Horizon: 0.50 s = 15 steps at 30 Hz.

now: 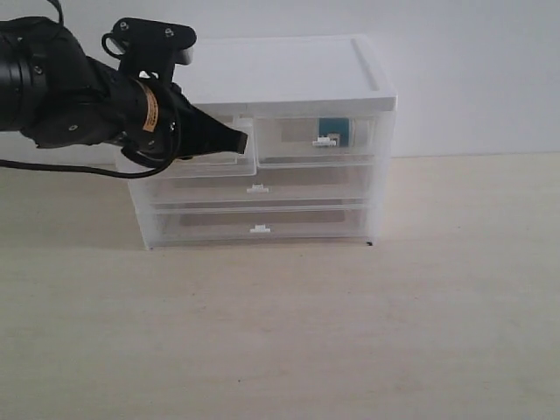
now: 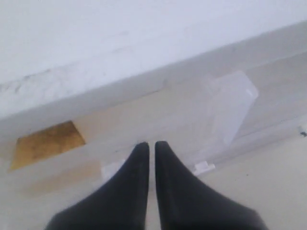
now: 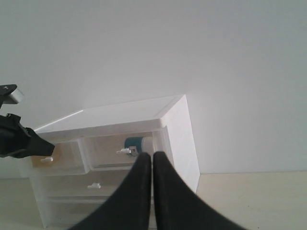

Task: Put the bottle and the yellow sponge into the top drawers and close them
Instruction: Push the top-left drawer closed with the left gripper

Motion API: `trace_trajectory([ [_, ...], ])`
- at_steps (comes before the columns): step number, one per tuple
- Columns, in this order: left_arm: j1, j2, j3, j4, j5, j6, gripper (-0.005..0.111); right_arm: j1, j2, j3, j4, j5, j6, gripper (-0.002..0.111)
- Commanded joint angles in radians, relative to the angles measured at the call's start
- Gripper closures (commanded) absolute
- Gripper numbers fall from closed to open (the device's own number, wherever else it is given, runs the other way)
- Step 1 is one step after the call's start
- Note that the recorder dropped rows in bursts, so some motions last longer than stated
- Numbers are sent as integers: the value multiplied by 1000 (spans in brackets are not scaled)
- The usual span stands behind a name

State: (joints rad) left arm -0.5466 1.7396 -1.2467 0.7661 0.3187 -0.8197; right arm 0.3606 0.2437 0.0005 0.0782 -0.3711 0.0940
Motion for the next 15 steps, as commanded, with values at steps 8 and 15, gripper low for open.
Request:
trace_trajectory([
  [8, 6, 59, -92, 232, 43, -177, 103, -3, -2, -1, -6, -5, -18, 108],
  [15, 0, 22, -81, 197, 111, -171, 103, -3, -2, -1, -6, -5, -18, 108],
])
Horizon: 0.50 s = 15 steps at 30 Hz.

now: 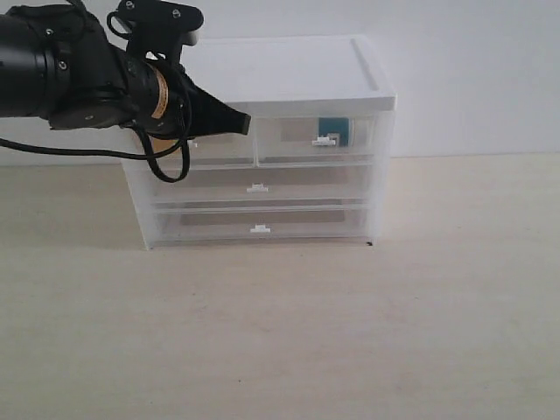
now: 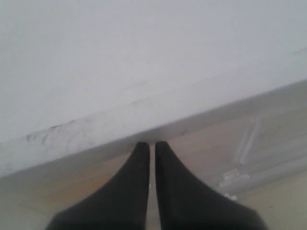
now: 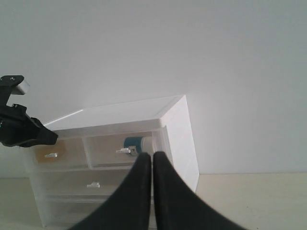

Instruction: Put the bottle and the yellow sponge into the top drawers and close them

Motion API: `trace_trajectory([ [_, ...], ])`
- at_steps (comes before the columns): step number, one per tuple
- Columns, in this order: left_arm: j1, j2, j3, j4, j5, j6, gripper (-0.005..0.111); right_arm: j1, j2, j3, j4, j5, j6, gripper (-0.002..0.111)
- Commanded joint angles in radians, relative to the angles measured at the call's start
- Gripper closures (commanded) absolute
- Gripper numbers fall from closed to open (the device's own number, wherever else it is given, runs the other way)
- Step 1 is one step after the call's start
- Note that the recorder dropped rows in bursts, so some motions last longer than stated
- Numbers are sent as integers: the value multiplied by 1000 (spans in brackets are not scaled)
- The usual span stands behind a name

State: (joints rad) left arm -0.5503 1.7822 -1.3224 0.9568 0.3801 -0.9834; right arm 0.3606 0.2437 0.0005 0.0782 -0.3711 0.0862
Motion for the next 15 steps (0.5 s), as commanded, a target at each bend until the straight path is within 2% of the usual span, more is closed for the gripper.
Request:
trace_trajectory([
  [1, 3, -40, 7, -14, 45, 4, 103, -3, -2, -1, -6, -5, -10, 108],
  [11, -1, -238, 209, -51, -78, -12, 103, -3, -2, -1, -6, -5, -10, 108],
  [15, 24, -307, 294, -49, -142, -45, 103, -3, -2, -1, -6, -3, -10, 108],
])
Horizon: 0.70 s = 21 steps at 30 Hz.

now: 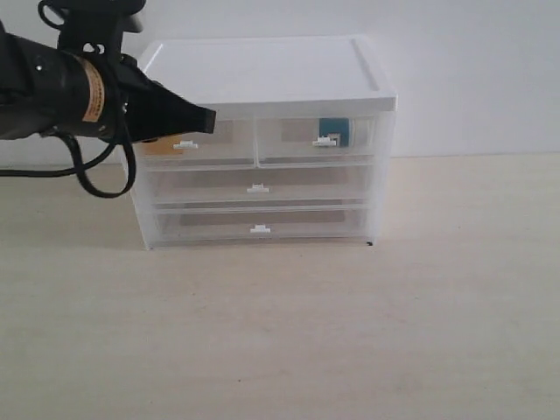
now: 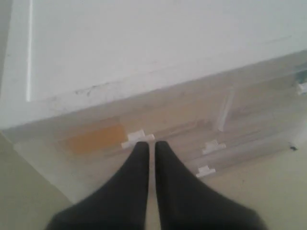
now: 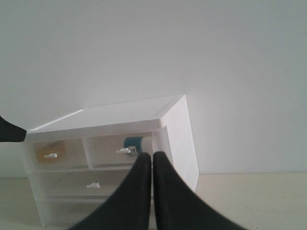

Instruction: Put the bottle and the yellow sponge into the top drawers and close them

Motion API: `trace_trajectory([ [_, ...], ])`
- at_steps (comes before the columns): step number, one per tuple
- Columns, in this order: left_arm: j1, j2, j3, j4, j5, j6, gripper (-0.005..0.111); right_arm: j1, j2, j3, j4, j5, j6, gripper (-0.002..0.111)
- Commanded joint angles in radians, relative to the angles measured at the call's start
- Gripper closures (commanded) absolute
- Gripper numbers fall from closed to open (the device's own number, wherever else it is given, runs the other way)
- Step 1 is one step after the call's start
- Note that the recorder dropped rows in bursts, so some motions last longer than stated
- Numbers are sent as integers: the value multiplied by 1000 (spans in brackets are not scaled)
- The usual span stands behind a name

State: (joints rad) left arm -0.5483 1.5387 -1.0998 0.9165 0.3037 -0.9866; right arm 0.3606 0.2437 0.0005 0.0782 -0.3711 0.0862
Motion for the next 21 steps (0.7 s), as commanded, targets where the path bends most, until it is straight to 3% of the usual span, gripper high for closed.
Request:
trace_trajectory([
  [1, 38, -81, 93, -9, -85, -54, 103, -3, -2, -1, -6, -3, -10, 108],
  [11, 271, -268, 298, -11, -241, -144, 103, -3, -2, -1, -6, 2, -10, 108],
  [15, 307, -395, 371, -13, -304, -167, 103, -3, -2, -1, -6, 2, -10, 108],
  [21, 309, -595, 443, -13, -310, -173, 103, -3, -2, -1, -6, 6, -10, 108],
])
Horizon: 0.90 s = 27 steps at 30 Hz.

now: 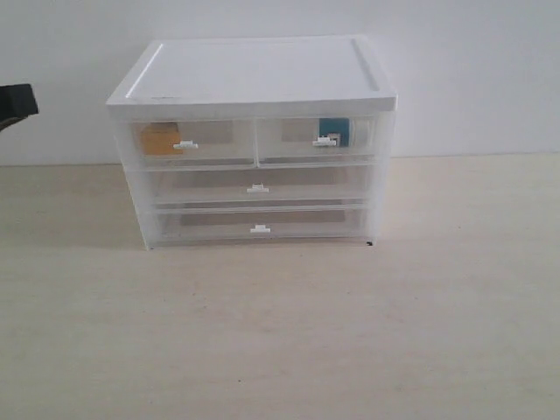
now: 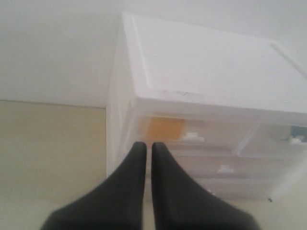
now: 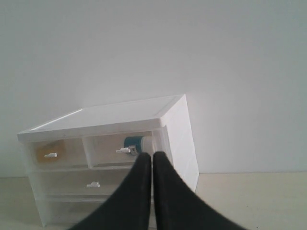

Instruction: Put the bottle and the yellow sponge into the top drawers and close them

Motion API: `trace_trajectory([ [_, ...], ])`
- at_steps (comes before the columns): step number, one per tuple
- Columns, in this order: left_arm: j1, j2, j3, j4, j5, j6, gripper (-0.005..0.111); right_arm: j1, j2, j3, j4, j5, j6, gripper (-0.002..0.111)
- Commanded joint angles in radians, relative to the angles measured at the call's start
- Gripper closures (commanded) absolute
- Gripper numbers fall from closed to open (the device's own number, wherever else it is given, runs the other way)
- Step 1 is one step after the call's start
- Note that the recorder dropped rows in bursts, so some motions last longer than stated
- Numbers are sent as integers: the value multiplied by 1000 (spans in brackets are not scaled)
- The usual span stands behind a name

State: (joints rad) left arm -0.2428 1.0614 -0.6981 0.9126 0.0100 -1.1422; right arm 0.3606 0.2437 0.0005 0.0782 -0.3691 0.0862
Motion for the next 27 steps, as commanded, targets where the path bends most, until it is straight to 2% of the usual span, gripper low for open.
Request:
trace_trajectory([
  [1, 3, -155, 54, -9, -17, -18, 103, -3, -2, -1, -6, 6, -10, 108],
  [4, 6, -264, 97, -9, -17, -22, 103, -3, -2, -1, -6, 6, -10, 108],
  [10, 77, -439, 166, -12, -17, -78, 103, -3, -2, -1, -6, 22, -10, 108],
  [14, 88, -524, 206, -19, -10, -78, 103, -3, -2, -1, -6, 22, -10, 108],
  [27, 88, -564, 235, 27, -36, -69, 103, -3, -2, -1, -3, 22, 20, 108],
])
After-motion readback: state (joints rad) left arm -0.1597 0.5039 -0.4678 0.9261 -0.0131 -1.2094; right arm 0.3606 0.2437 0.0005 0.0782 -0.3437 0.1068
